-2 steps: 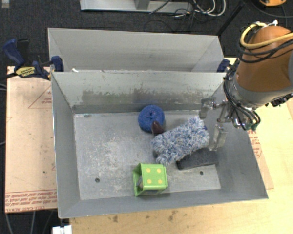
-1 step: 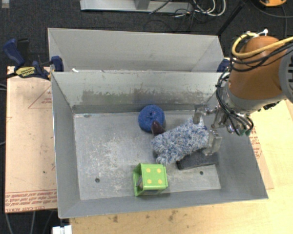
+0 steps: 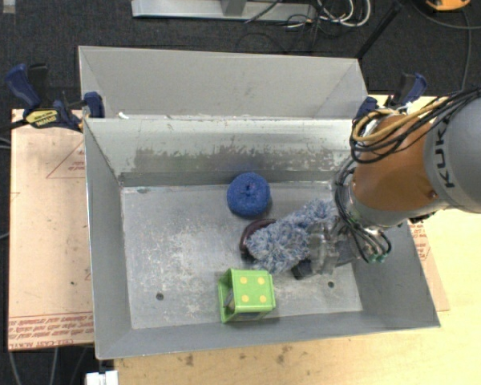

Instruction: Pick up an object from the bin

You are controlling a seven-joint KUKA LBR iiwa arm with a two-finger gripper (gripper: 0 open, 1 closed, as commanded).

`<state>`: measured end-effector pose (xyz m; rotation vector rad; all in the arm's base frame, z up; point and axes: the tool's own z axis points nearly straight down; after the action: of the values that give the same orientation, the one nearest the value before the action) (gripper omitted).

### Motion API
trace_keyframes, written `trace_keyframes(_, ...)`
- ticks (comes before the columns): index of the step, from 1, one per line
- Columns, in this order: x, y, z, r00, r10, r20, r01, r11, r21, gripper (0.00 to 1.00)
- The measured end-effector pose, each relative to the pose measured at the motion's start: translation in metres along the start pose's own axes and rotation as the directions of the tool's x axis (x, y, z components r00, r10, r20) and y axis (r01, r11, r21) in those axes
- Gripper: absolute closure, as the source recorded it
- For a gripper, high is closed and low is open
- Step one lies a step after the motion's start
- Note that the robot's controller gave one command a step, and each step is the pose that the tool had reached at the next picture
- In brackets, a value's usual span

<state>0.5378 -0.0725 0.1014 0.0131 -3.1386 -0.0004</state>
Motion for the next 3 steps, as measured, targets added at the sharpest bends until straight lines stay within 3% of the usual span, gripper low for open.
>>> trace_keyframes(1,-0.001,0.001,0.000,1.000,0.000,0.004,0.000,1.000,0.000,0.00)
trace_keyframes(3,-0.002,0.012,0.013,1.000,0.000,0.005,0.000,1.000,0.000,0.00)
